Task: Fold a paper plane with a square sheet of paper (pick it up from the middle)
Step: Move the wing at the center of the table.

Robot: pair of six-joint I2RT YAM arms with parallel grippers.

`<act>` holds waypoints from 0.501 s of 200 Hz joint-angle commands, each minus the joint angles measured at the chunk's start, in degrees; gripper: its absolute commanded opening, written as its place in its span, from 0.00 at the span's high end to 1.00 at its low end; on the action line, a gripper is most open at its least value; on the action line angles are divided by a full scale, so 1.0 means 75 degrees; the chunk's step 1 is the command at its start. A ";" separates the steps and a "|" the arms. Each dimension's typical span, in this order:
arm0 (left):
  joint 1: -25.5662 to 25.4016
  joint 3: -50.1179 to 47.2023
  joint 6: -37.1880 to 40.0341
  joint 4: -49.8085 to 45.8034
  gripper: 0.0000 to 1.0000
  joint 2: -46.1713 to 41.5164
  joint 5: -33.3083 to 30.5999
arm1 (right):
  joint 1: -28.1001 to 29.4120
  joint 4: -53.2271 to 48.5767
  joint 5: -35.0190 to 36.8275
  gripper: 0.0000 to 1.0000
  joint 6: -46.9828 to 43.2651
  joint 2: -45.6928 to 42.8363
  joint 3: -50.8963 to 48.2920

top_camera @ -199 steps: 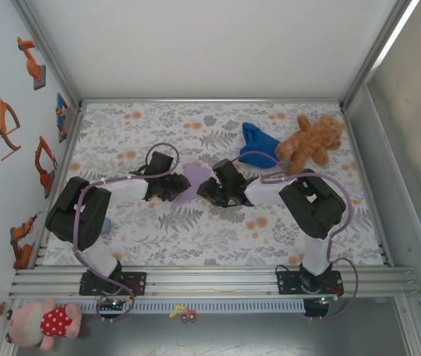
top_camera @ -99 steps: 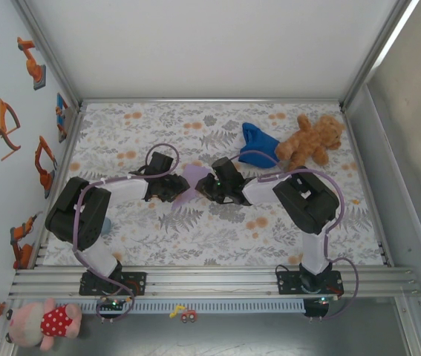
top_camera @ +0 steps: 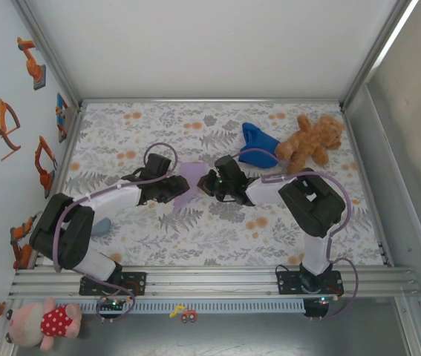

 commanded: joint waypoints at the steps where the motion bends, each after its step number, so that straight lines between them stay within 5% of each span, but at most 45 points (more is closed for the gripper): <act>1: -0.0539 -0.0152 0.0921 -0.0007 0.51 -0.0531 -0.0844 | -0.0059 -0.0120 0.0310 1.00 -0.0034 -0.0610 -0.0324; 100: -0.2562 -0.0768 0.3284 0.1495 0.43 -0.0676 -0.2935 | -0.0416 -0.0470 -0.0111 1.00 0.1300 -0.1801 -0.1583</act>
